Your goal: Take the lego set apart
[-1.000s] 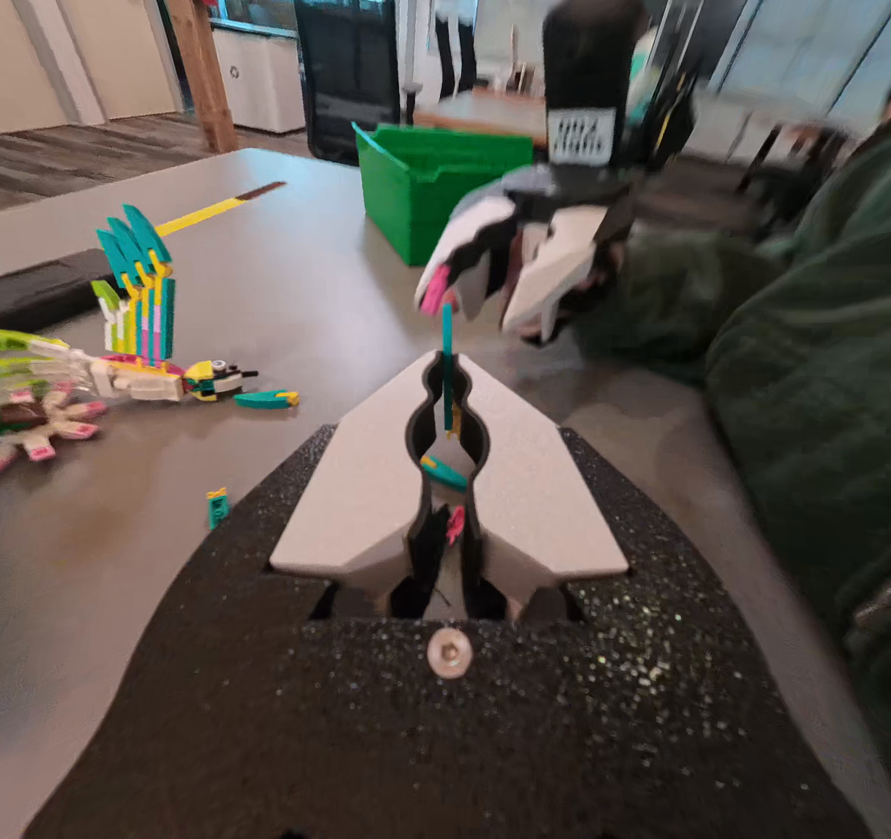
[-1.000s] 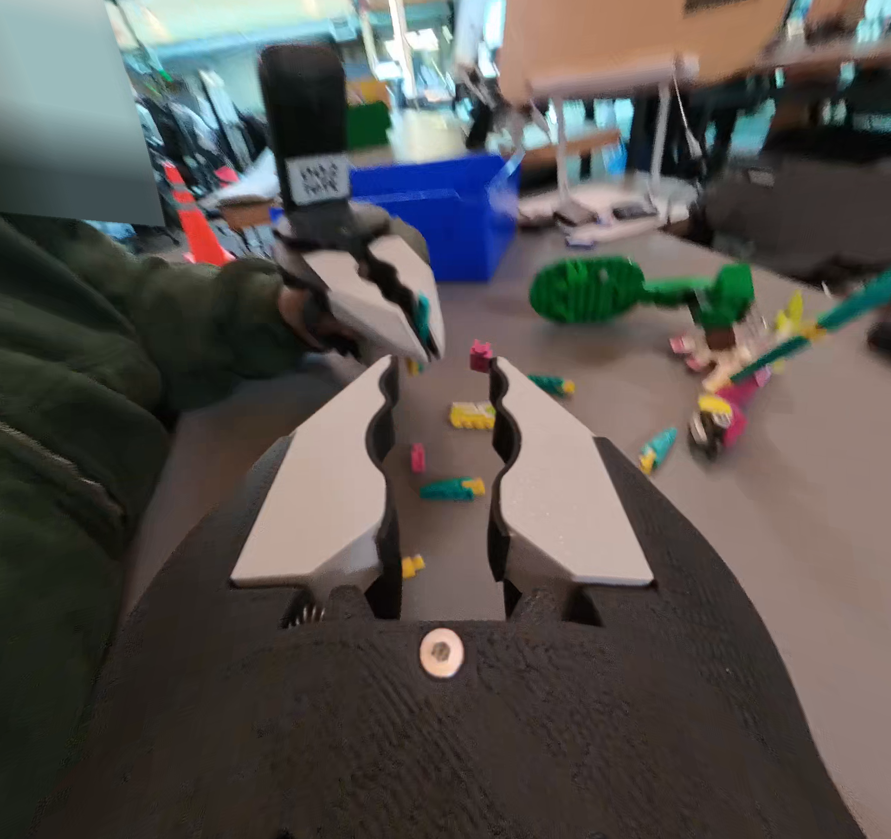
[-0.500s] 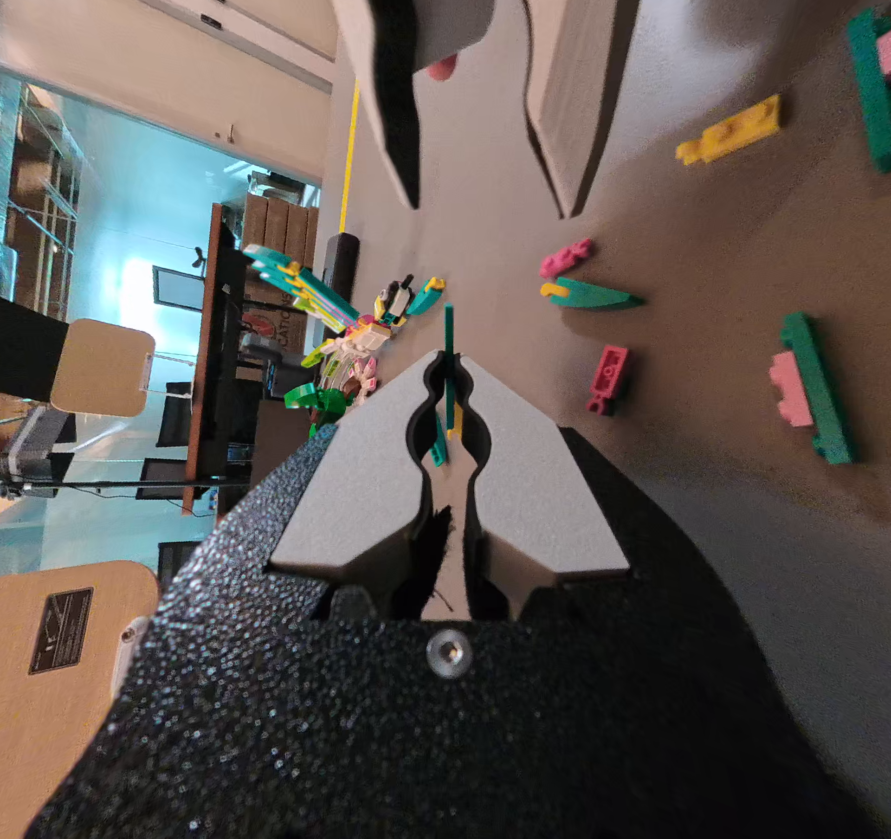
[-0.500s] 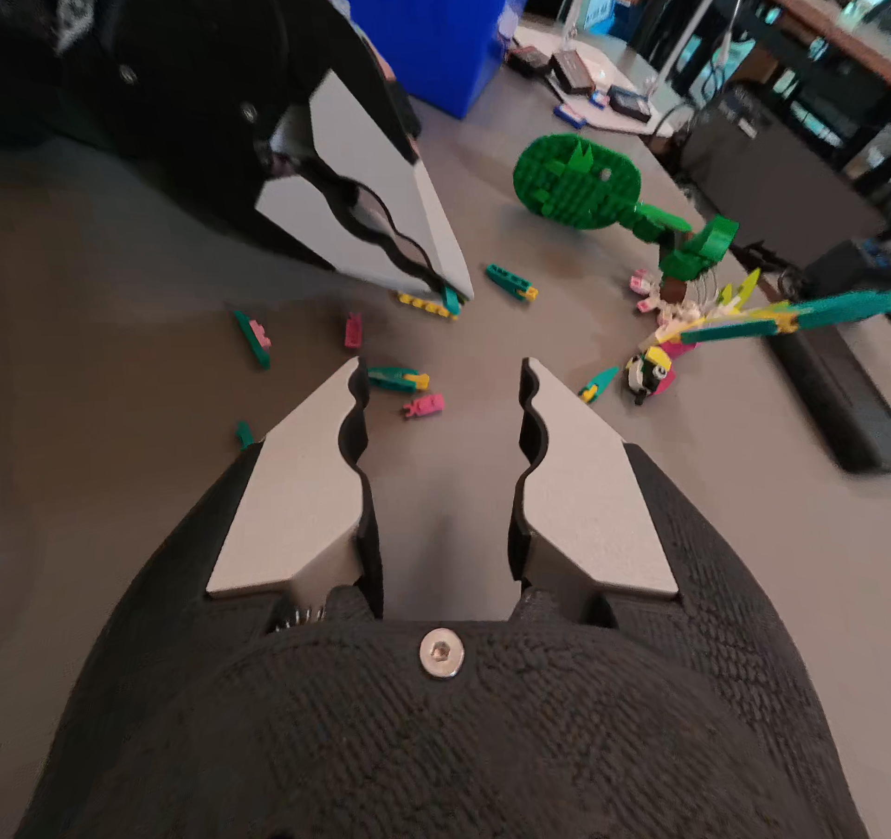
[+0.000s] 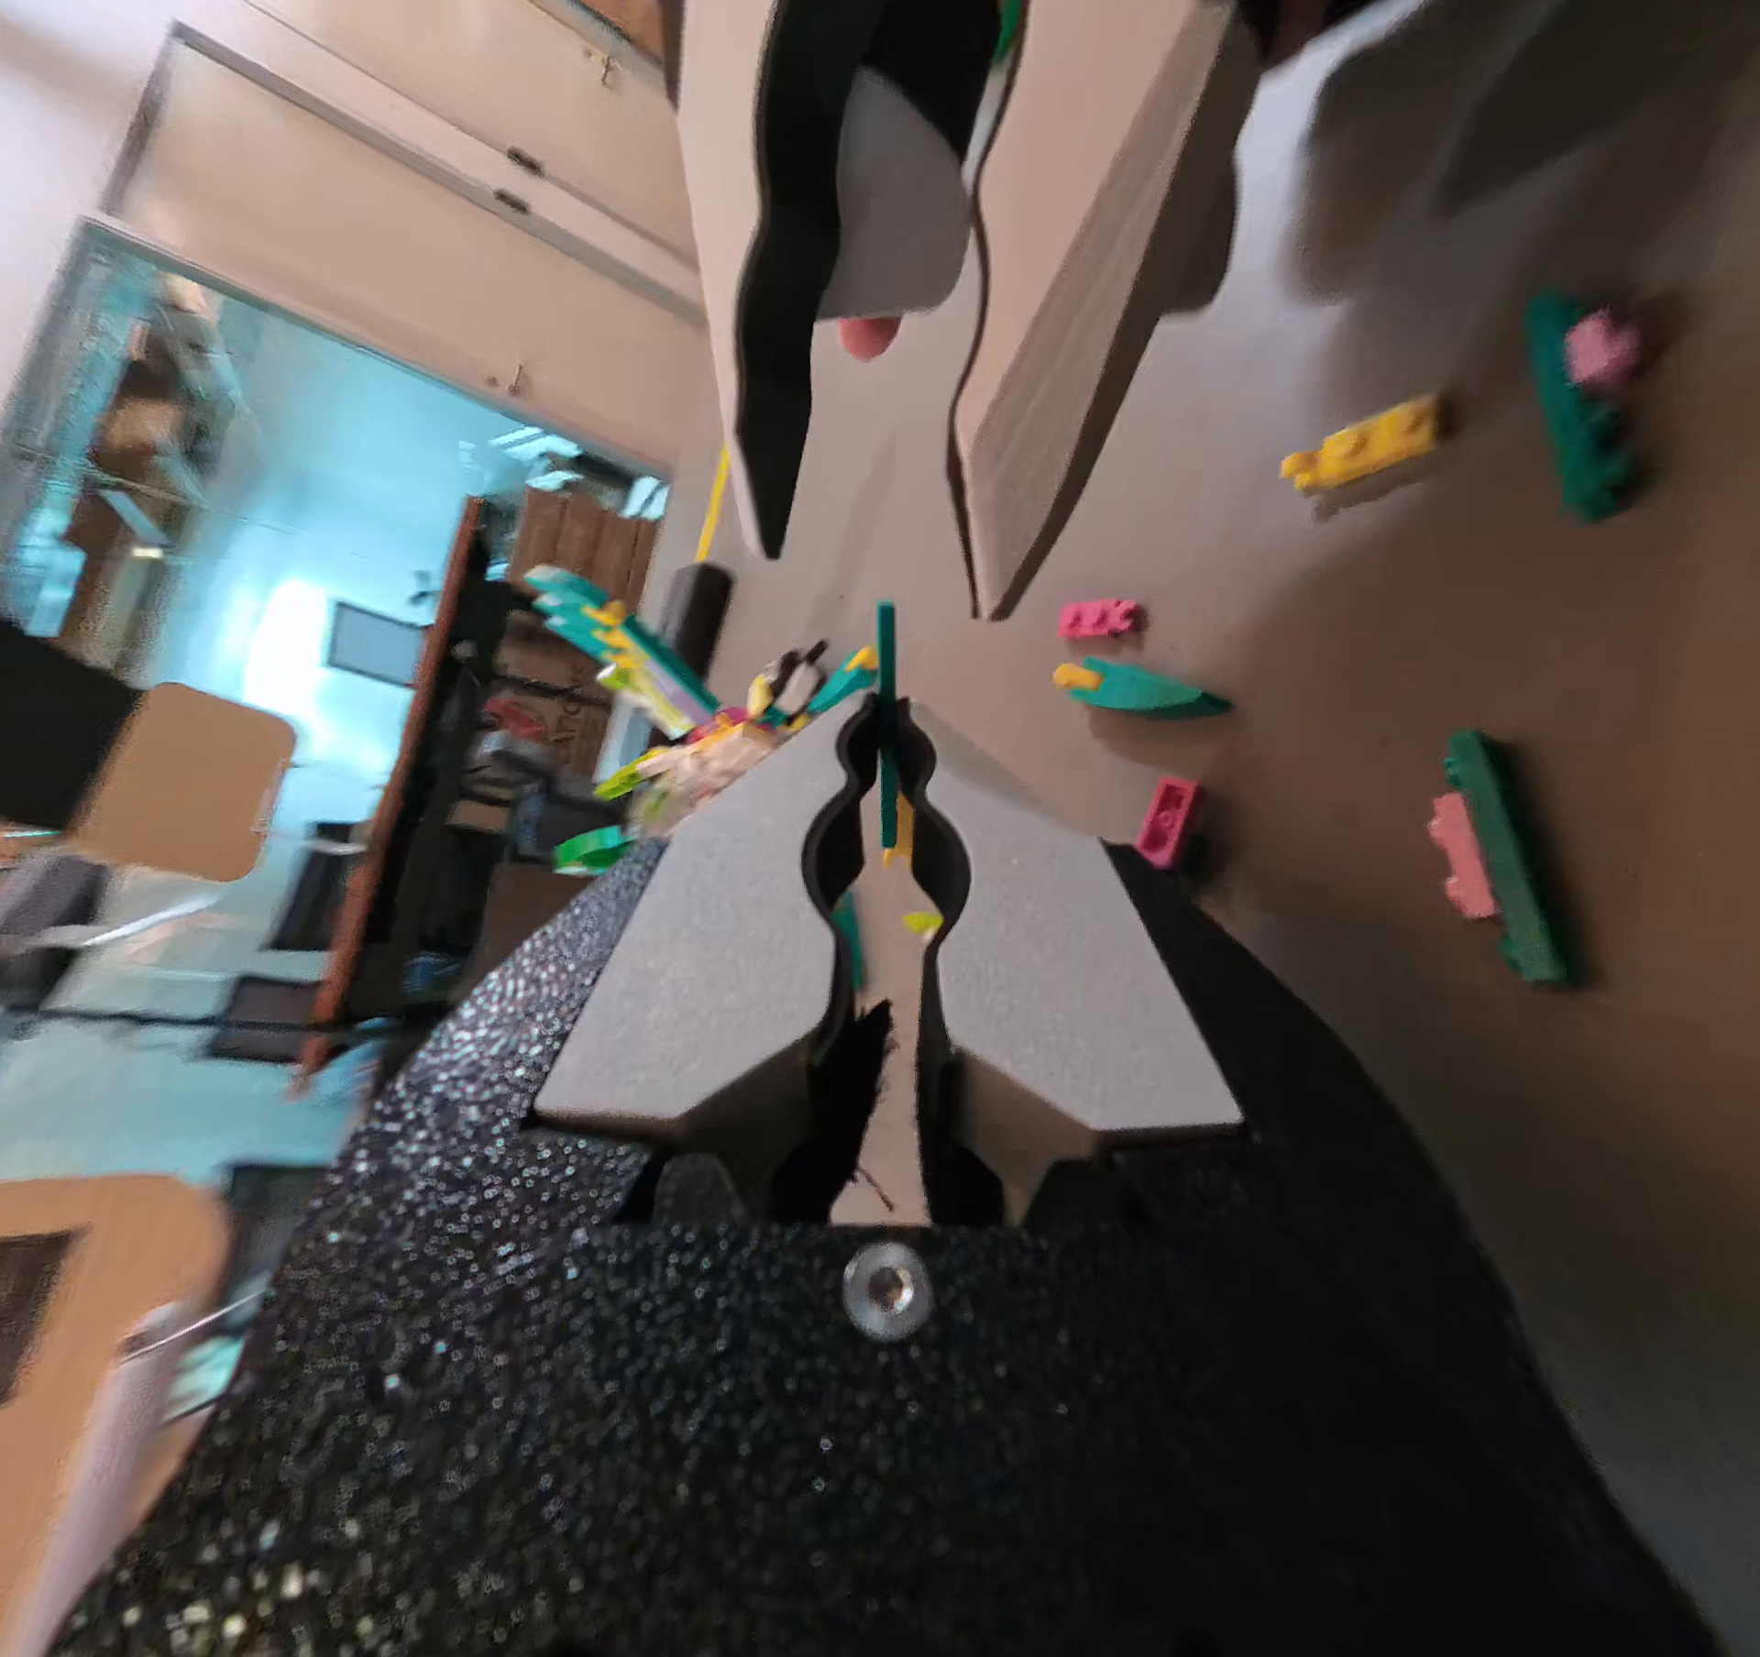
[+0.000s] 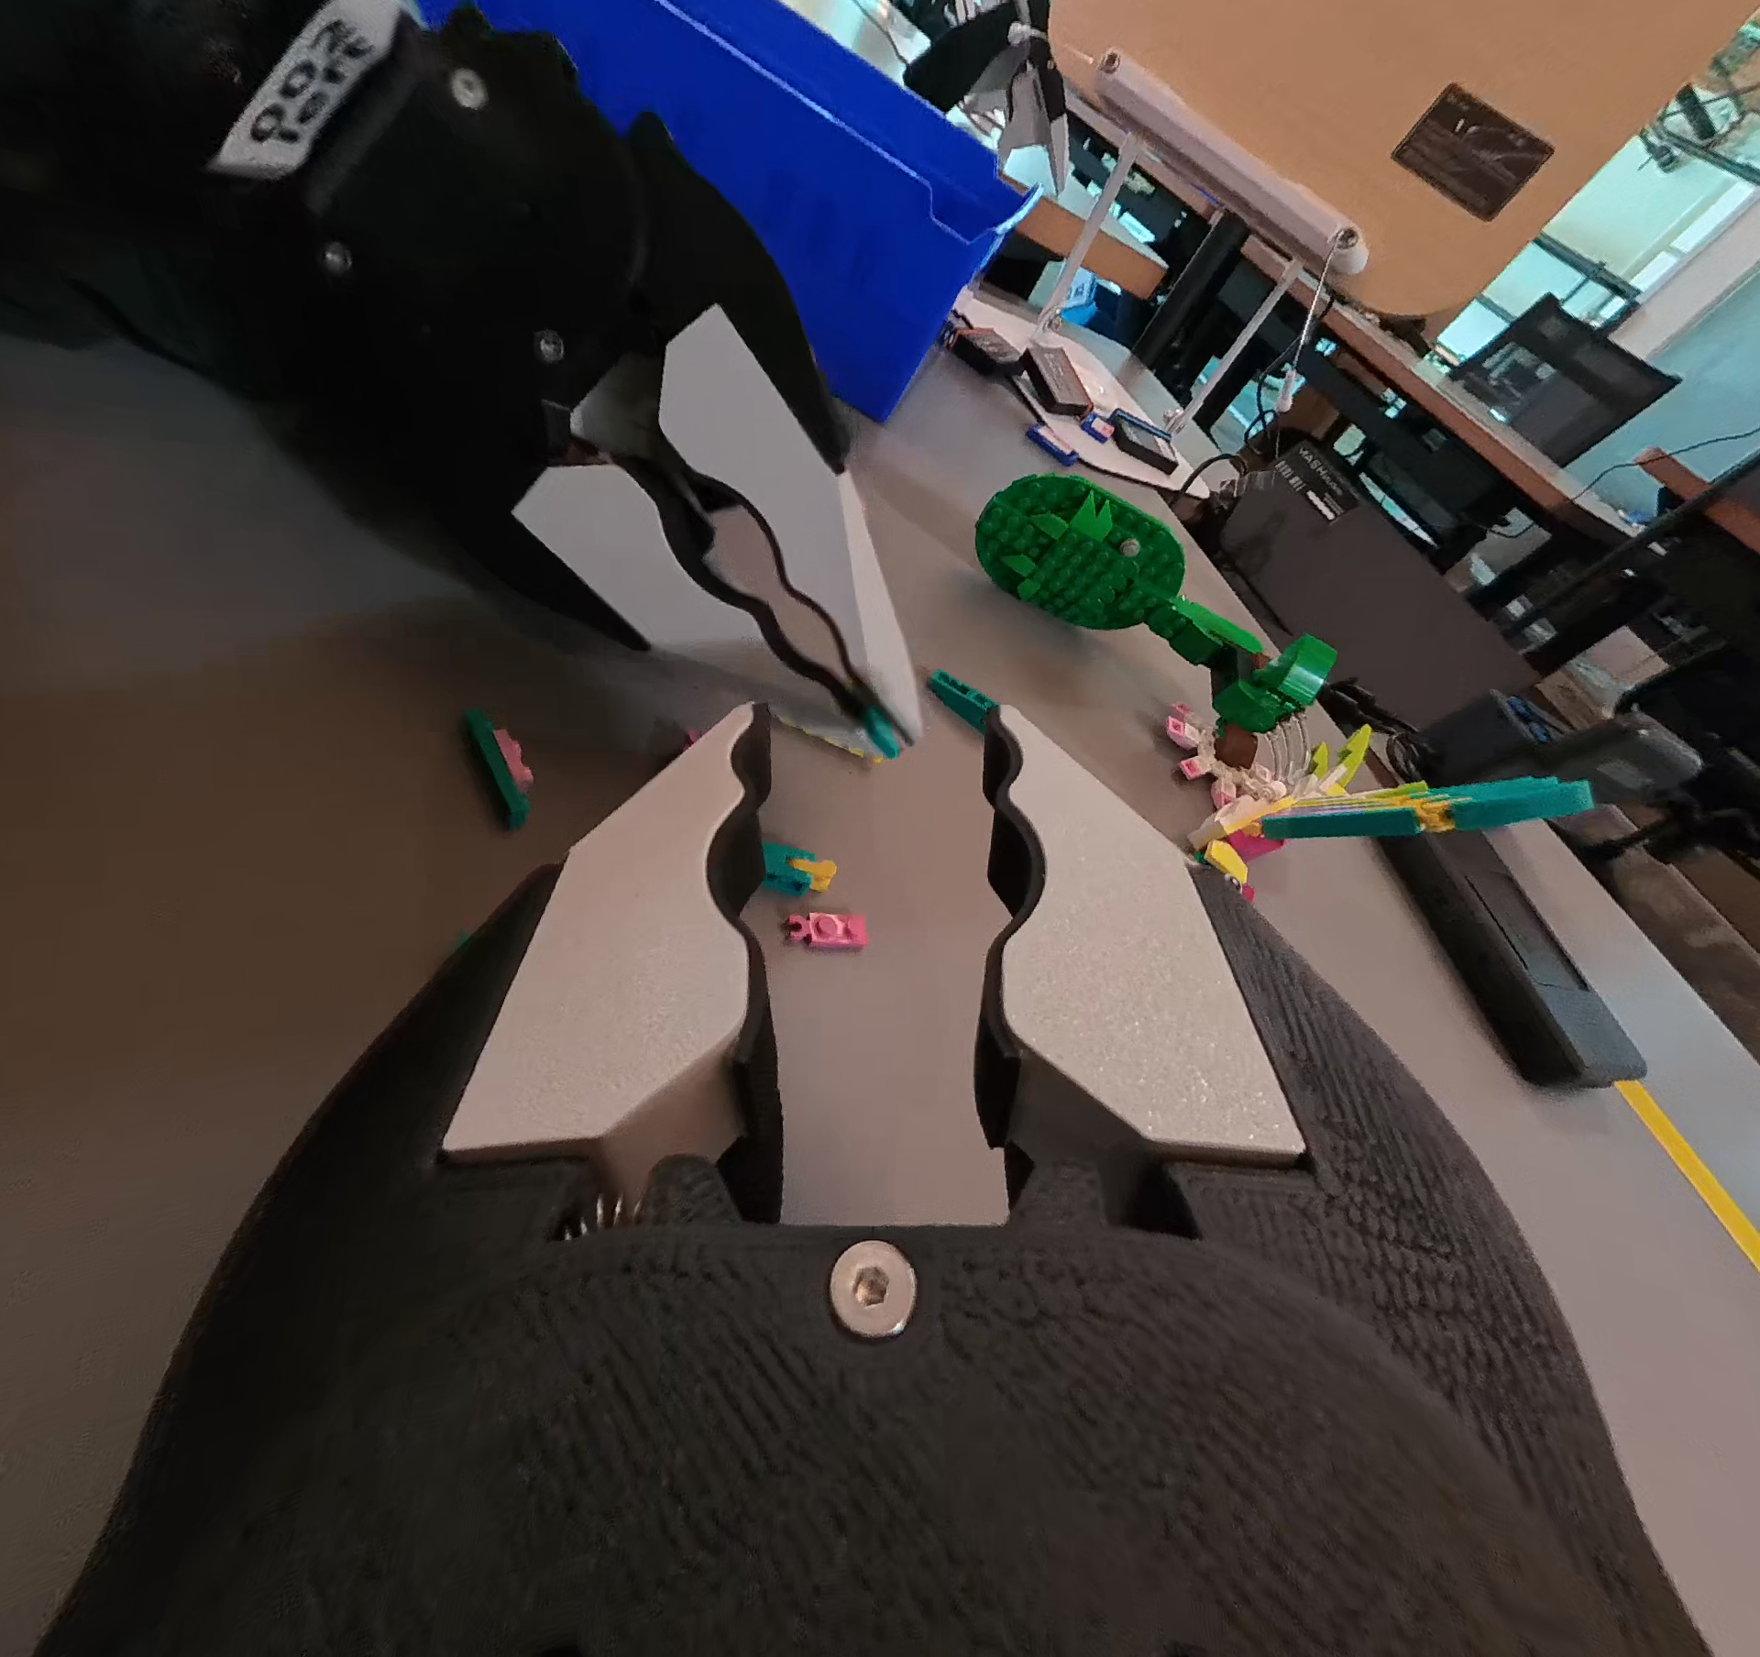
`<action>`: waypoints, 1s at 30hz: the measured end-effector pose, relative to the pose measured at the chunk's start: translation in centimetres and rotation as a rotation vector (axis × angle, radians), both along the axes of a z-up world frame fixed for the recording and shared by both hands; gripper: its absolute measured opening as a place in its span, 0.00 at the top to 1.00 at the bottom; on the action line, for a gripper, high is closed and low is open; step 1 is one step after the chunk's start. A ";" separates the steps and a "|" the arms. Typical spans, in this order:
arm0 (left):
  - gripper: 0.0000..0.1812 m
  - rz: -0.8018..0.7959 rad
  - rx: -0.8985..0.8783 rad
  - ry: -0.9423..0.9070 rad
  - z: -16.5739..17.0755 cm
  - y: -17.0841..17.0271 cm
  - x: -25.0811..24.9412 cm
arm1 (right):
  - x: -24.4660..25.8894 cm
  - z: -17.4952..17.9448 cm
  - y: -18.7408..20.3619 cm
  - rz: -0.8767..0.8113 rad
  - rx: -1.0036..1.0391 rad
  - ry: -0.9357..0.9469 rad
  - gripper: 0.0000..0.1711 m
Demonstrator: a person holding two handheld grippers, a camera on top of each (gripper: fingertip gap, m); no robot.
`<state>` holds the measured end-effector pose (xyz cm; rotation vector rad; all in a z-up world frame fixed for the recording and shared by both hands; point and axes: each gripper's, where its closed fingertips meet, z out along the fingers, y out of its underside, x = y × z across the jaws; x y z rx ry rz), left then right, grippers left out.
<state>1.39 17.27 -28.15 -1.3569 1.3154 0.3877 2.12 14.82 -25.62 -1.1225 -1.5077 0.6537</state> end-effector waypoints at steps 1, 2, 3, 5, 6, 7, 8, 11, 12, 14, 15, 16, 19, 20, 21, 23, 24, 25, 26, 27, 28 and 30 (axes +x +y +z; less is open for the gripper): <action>1.00 -0.047 -0.060 -0.064 -0.1 -0.6 0.7 | 0.0 0.2 -0.2 0.011 -0.008 0.012 0.76; 1.00 -0.094 -0.115 -0.133 0.1 -1.2 1.4 | 0.0 0.3 -0.5 0.030 -0.029 0.022 0.77; 1.00 -0.119 -0.154 -0.198 0.4 -1.6 1.7 | 0.0 0.4 -0.9 0.054 -0.064 0.032 0.81; 0.99 -0.166 -0.228 -0.282 0.9 -2.2 2.1 | 0.1 0.9 -1.7 0.115 -0.155 0.060 0.89; 1.00 -0.185 -0.261 -0.319 1.0 -2.4 2.3 | 0.2 1.2 -2.1 0.143 -0.201 0.079 0.93; 1.00 -0.203 -0.289 -0.352 1.2 -2.6 2.4 | 0.3 1.5 -2.3 0.165 -0.242 0.094 0.96; 1.00 -0.226 -0.315 -0.376 1.2 -2.9 2.6 | 0.5 1.8 -2.4 0.182 -0.273 0.106 0.99; 0.99 -0.250 -0.352 -0.414 1.5 -3.3 2.8 | 0.6 2.1 -2.4 0.196 -0.310 0.126 0.99; 1.00 -0.254 -0.361 -0.411 1.4 -3.4 2.9 | 0.6 2.0 -2.4 0.195 -0.312 0.123 0.97; 1.00 -0.259 -0.370 -0.425 1.5 -3.4 2.9 | 0.6 1.7 -2.6 0.207 -0.318 0.103 0.94; 0.99 -0.266 -0.380 -0.441 1.6 -3.5 3.0 | 0.6 1.5 -2.7 0.213 -0.326 0.089 0.91; 0.99 -0.270 -0.392 -0.458 1.8 -3.6 3.0 | 0.6 1.3 -2.7 0.219 -0.334 0.079 0.91; 0.99 -0.303 -0.431 -0.501 2.1 -4.0 3.1 | 0.6 1.2 -2.7 0.216 -0.321 0.076 0.99; 0.99 -0.307 -0.438 -0.516 2.2 -4.0 3.2 | 0.6 1.3 -2.7 0.214 -0.313 0.079 0.99; 0.99 -0.304 -0.441 -0.533 2.3 -4.0 3.2 | 0.6 1.4 -2.6 0.210 -0.319 0.083 1.00; 0.98 -0.251 -0.414 -0.584 2.8 -3.1 2.7 | 0.4 1.8 -1.8 0.162 -0.350 0.118 1.00; 0.97 -0.214 -0.393 -0.592 3.0 -2.6 2.2 | 0.3 2.1 -1.2 0.127 -0.371 0.142 1.00; 0.94 -0.172 -0.358 -0.601 3.3 -2.0 1.7 | 0.3 2.3 -0.6 0.086 -0.399 0.166 1.00; 0.93 -0.130 -0.321 -0.597 3.6 -1.5 1.2 | 0.1 2.6 0.4 0.022 -0.429 0.209 1.00; 0.90 -0.078 -0.273 -0.583 3.8 -0.9 0.5 | 0.1 3.0 1.4 -0.047 -0.464 0.265 1.00; 0.88 -0.029 -0.218 -0.558 4.0 -0.3 -0.2 | 0.0 3.2 1.9 -0.089 -0.506 0.306 1.00; 0.86 0.015 -0.135 -0.487 4.0 0.2 -0.9 | -0.2 3.5 2.5 -0.145 -0.551 0.357 1.00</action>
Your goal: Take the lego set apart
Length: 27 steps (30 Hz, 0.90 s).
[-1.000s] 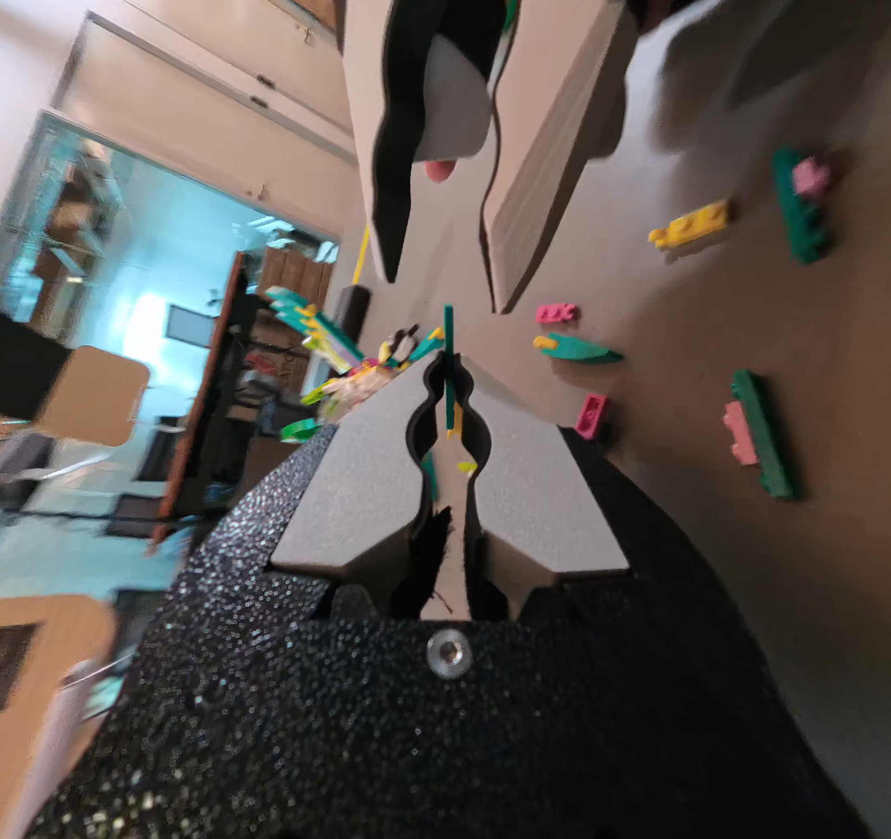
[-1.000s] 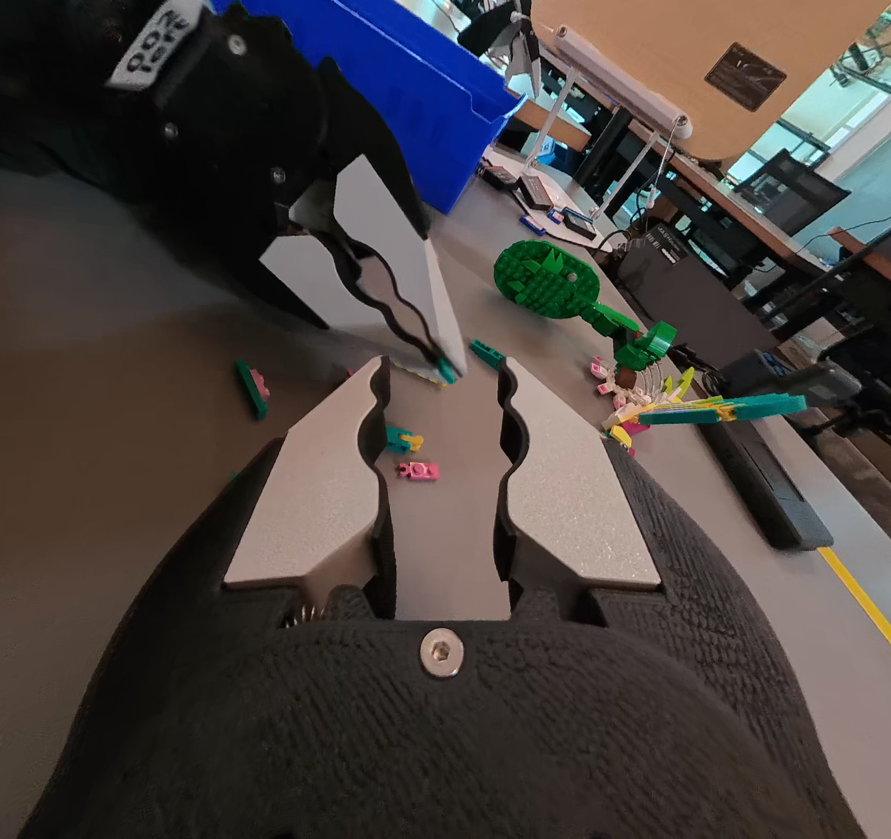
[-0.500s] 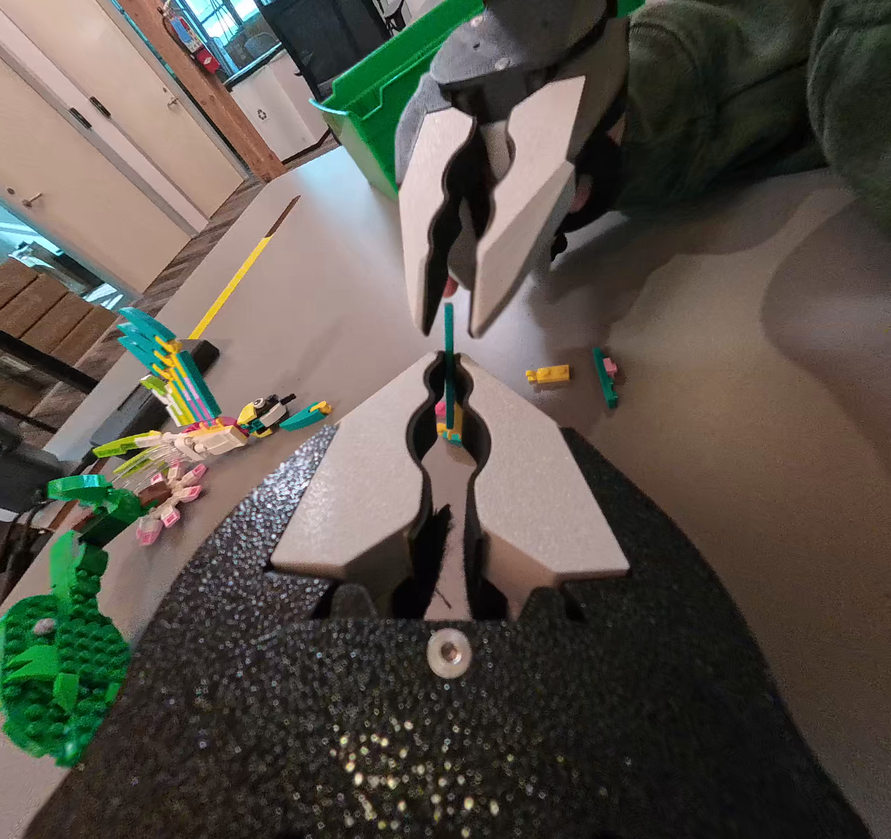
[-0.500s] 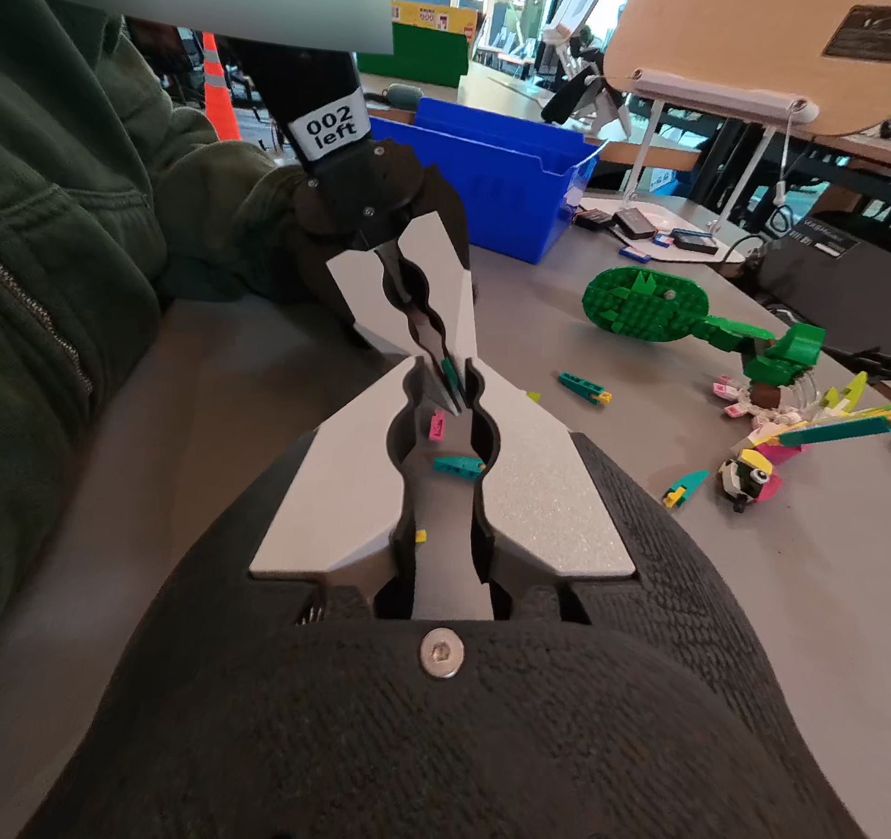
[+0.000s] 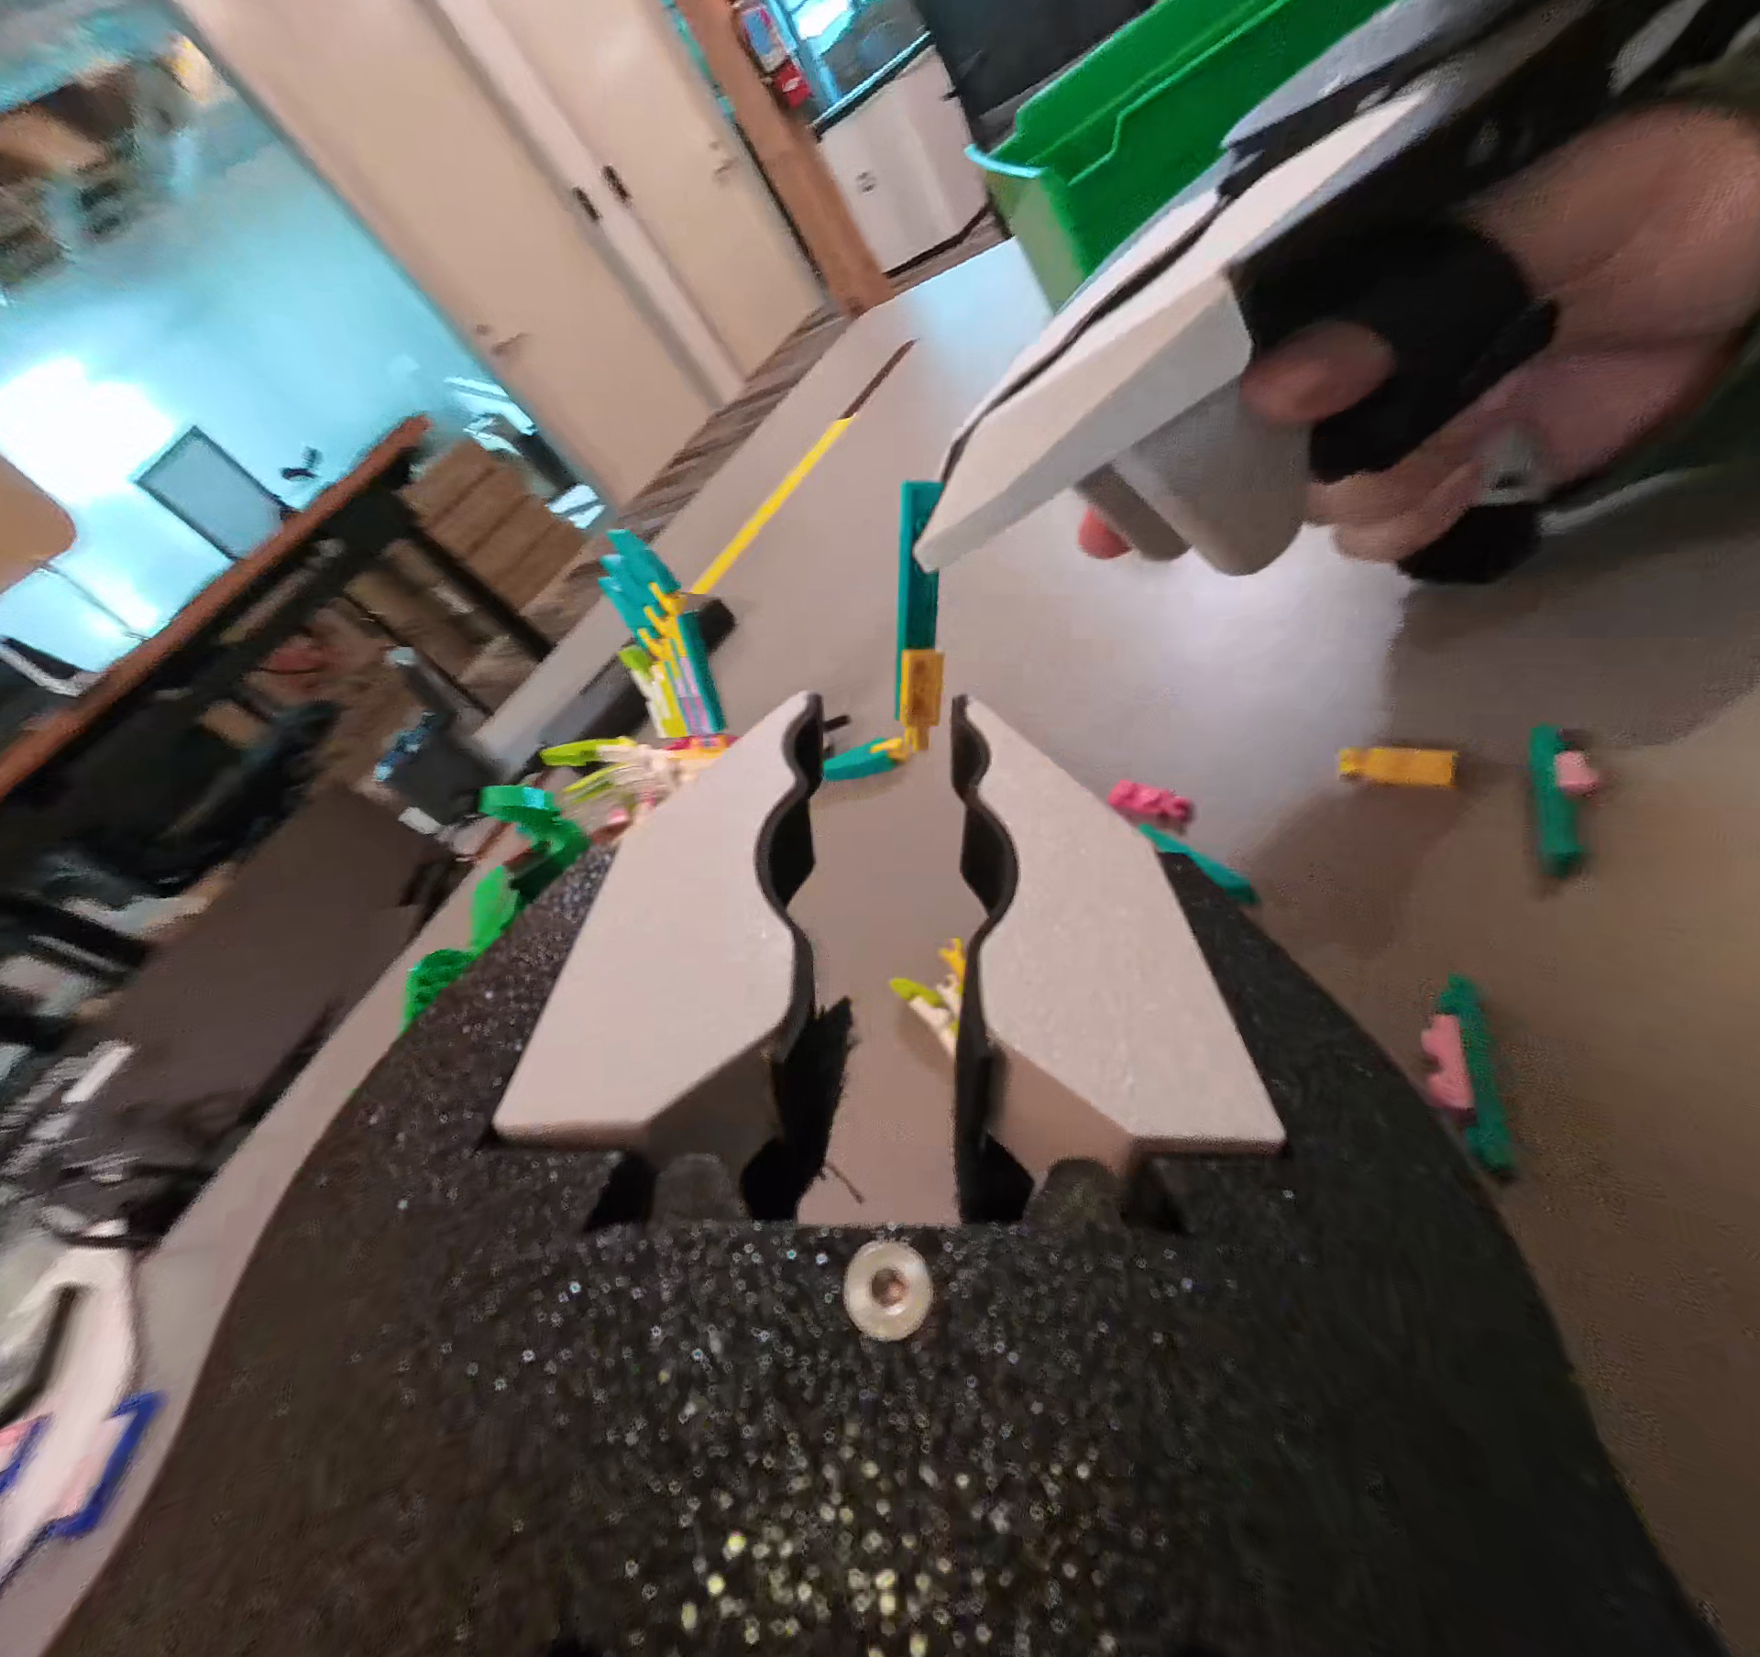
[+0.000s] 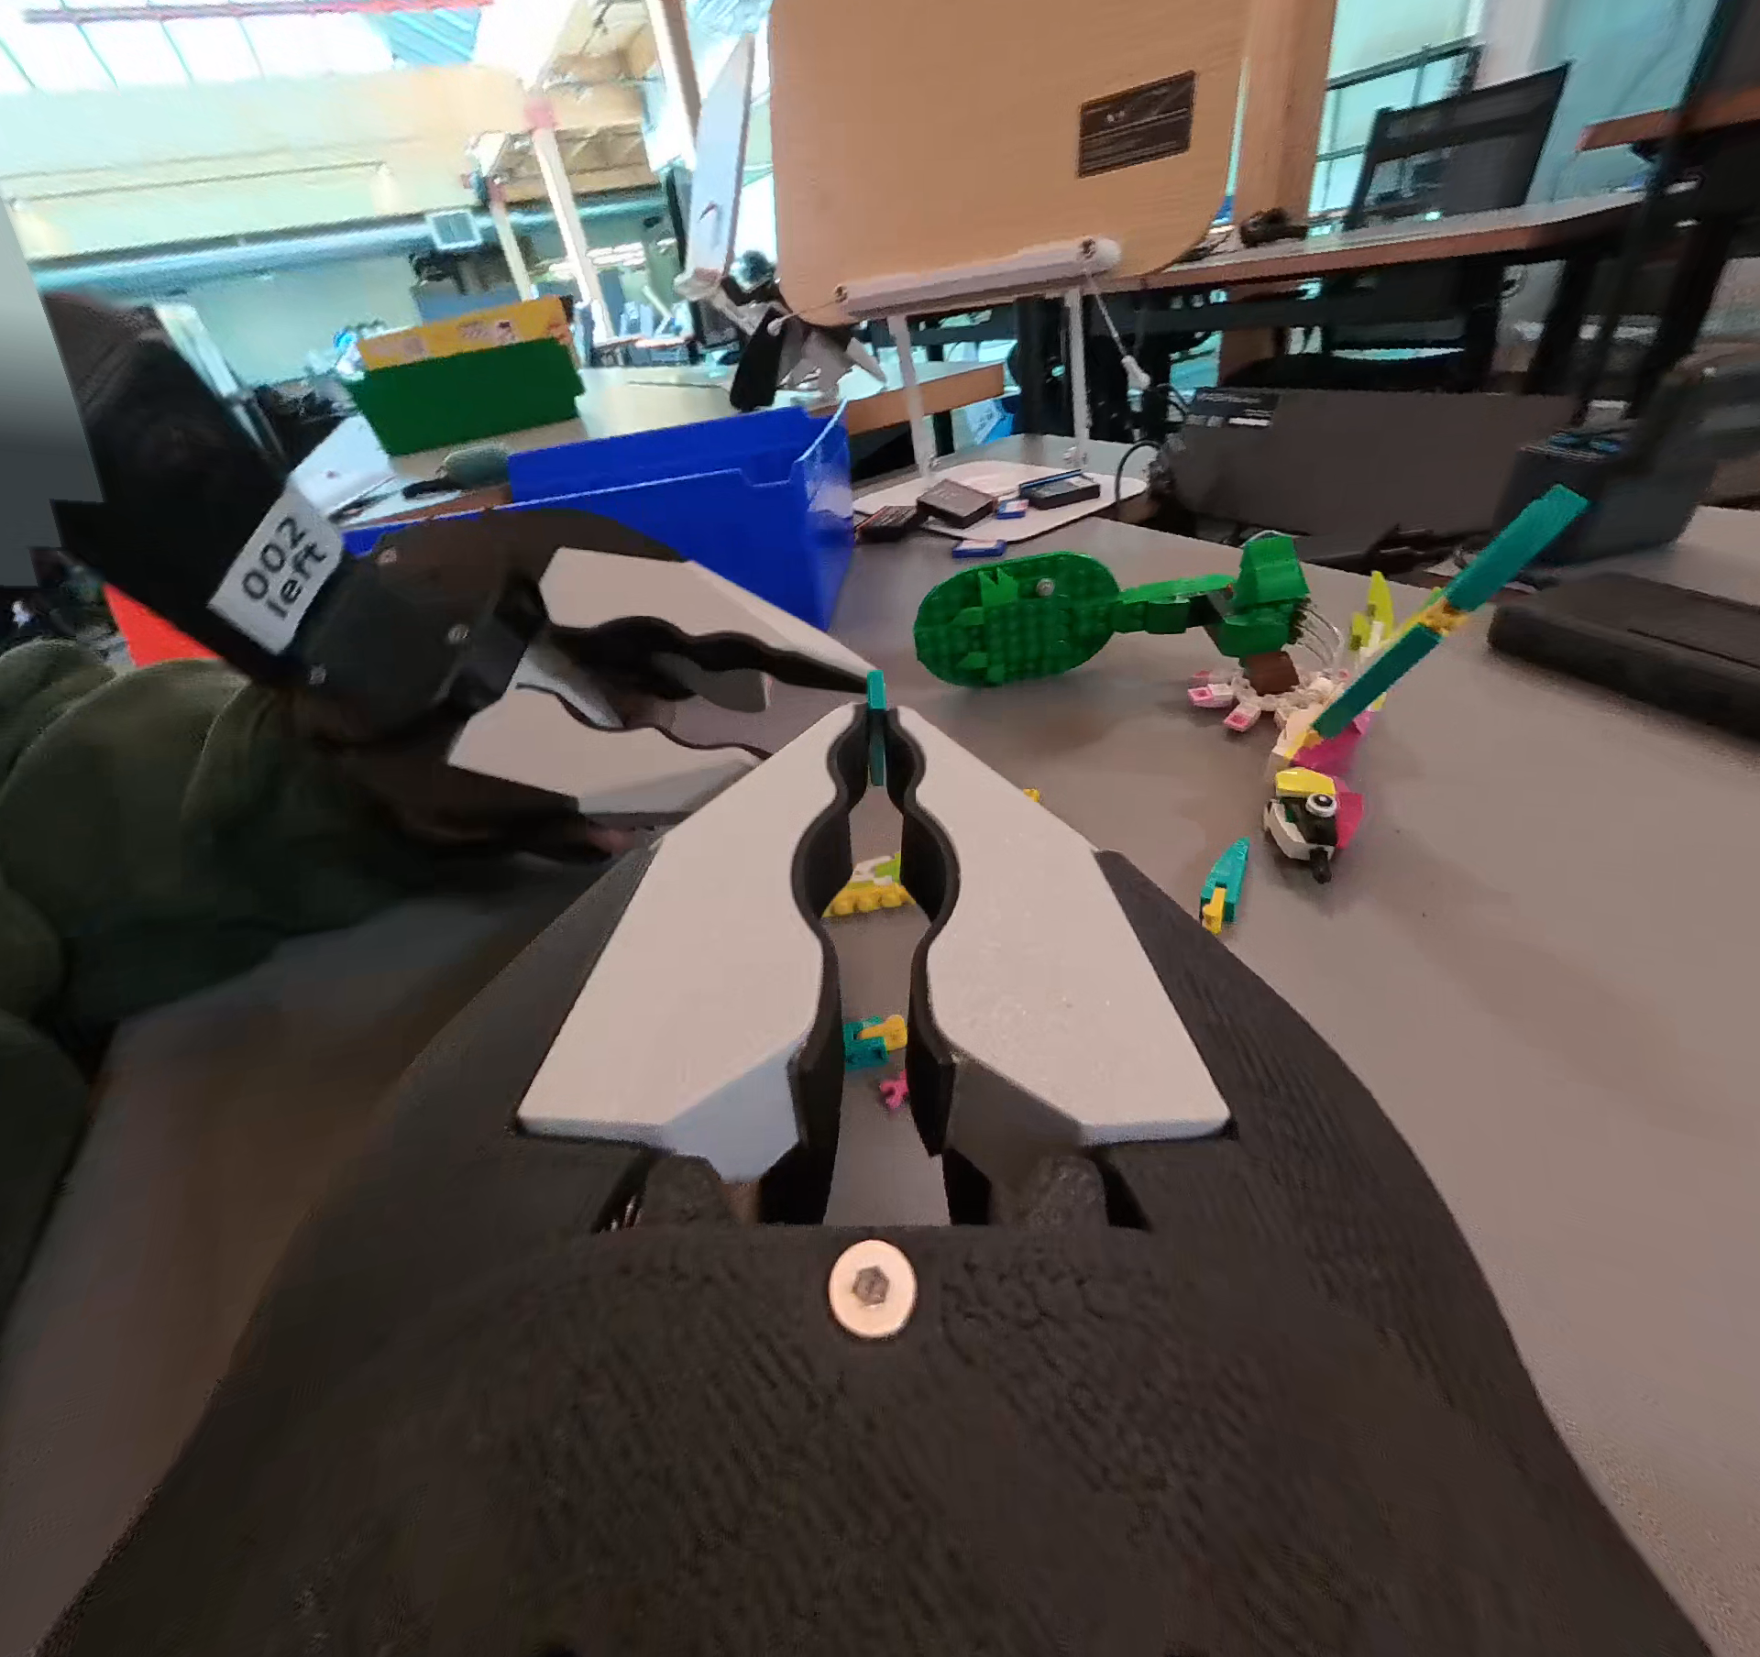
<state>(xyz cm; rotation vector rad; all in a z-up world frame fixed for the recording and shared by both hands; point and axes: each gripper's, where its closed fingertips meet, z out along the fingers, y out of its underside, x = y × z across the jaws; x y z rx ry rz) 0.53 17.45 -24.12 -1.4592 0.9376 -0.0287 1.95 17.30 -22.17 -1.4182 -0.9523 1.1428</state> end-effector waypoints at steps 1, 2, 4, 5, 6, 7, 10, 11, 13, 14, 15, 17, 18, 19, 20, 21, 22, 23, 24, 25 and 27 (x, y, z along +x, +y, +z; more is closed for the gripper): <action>0.87 0.007 0.029 0.031 0.0 0.0 0.0 | 0.0 0.1 0.2 -0.021 -0.007 0.007 1.00; 0.87 0.004 0.054 0.065 0.0 -0.1 0.2 | 0.0 0.2 0.3 -0.038 -0.011 0.012 1.00; 0.92 0.023 0.125 0.137 0.2 -0.2 0.3 | 0.1 0.3 0.4 -0.050 -0.034 0.022 1.00; 0.96 0.039 0.177 0.165 0.6 -0.3 0.2 | 0.0 0.3 0.4 -0.042 -0.051 0.027 1.00; 1.00 0.056 0.233 0.191 1.1 -0.4 0.2 | -0.1 0.2 0.3 -0.034 -0.068 0.030 1.00; 1.00 0.063 0.269 0.220 1.4 -0.5 0.3 | -0.2 0.1 0.2 -0.027 -0.081 0.031 1.00; 1.00 0.078 0.291 0.262 1.3 -0.3 0.5 | -0.3 0.1 0.1 -0.024 -0.099 0.033 1.00; 1.00 0.074 0.289 0.264 1.2 -0.3 0.5 | -0.3 0.0 0.1 -0.031 -0.104 0.030 1.00; 0.95 0.053 0.268 0.249 1.0 -0.5 0.8 | -0.2 0.0 0.4 -0.046 -0.112 0.034 1.00; 0.94 0.050 0.254 0.244 0.9 -0.5 0.8 | -0.1 0.0 0.6 -0.057 -0.115 0.037 1.00; 0.94 0.054 0.249 0.245 0.8 -0.4 0.7 | 0.0 0.1 0.6 -0.057 -0.119 0.042 1.00; 0.95 0.064 0.241 0.263 0.5 -0.1 0.6 | -0.1 0.1 0.5 -0.048 -0.133 0.049 1.00; 0.96 0.066 0.237 0.269 0.3 -0.1 0.6 | -0.2 0.0 0.5 -0.047 -0.135 0.046 1.00; 0.96 0.069 0.239 0.272 0.3 0.0 0.6 | -0.2 0.0 0.5 -0.048 -0.134 0.044 1.00; 0.96 0.056 0.239 0.279 0.3 -0.2 0.6 | -0.2 0.0 0.4 -0.045 -0.134 0.044 1.00; 0.96 0.051 0.239 0.264 0.5 -0.2 0.5 | -0.2 0.1 0.4 -0.038 -0.136 0.051 1.00; 0.97 0.041 0.213 0.221 0.7 -0.2 0.4 | -0.2 0.3 0.3 -0.034 -0.131 0.057 1.00; 0.97 0.025 0.159 0.150 0.8 -0.3 0.4 | -0.2 0.4 0.3 -0.028 -0.114 0.063 0.99; 0.98 -0.014 0.083 0.065 0.8 -0.5 0.6 | -0.2 0.7 0.1 -0.010 -0.088 0.072 0.94; 0.98 -0.072 0.010 -0.024 0.9 -0.8 1.0 | -0.2 1.0 -0.2 0.023 -0.060 0.080 0.87; 0.99 -0.219 -0.134 -0.223 1.4 -1.9 2.0 | -0.3 1.1 -1.4 0.130 -0.038 0.077 0.84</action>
